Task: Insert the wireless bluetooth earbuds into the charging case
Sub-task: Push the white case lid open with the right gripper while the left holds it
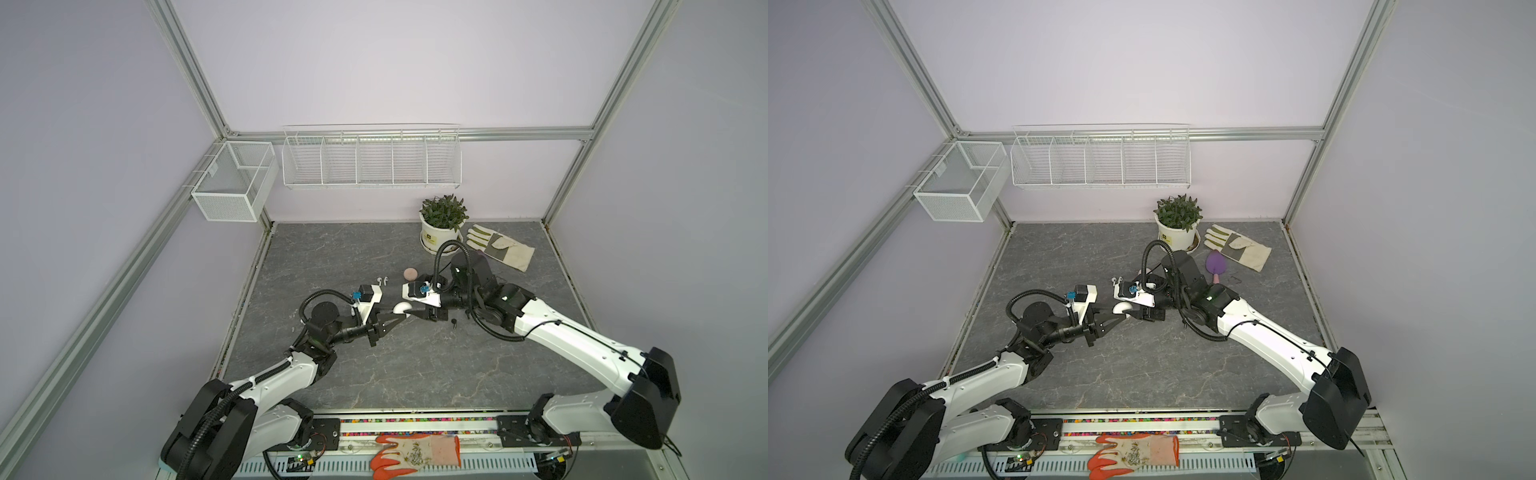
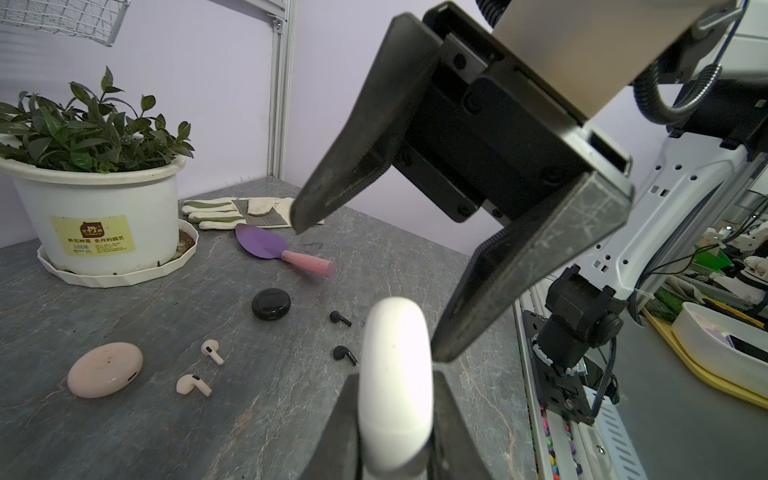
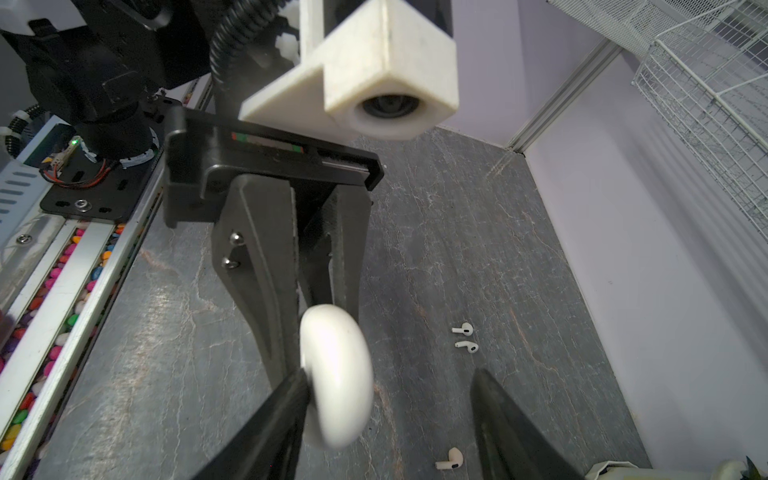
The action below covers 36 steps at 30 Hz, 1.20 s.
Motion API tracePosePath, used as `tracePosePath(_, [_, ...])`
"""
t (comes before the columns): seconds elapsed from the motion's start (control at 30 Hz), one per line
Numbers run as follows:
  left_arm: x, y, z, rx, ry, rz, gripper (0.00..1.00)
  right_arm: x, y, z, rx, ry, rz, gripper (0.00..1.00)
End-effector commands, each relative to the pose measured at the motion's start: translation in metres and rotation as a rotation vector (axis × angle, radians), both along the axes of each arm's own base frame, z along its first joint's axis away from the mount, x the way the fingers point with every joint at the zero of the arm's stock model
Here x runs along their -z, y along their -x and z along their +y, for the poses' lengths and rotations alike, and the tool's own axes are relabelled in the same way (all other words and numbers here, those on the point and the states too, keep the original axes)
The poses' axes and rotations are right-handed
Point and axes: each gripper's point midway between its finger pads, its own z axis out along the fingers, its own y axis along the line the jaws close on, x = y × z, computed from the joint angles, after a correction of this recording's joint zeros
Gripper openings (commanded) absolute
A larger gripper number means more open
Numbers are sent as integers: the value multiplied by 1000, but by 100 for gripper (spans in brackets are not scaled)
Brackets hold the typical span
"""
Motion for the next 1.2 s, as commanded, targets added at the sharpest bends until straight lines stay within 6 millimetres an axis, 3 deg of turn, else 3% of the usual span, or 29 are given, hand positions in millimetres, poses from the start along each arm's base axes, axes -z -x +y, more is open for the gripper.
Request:
tracePosePath(0.0, [-18, 4, -2, 23, 29, -66, 0, 13, 1, 0, -20, 39, -22, 65])
tracePosePath(0.27, [-17, 3, -2, 26, 27, -61, 0, 12, -5, 0, 4, 42, -44, 66])
tracePosePath(0.8, [-14, 4, -3, 34, 23, -53, 0, -15, -12, 1, 67, -37, -70, 66])
tracePosePath(1.17, [-13, 4, -4, 36, 24, -48, 0, -23, -15, 1, 86, -61, -78, 69])
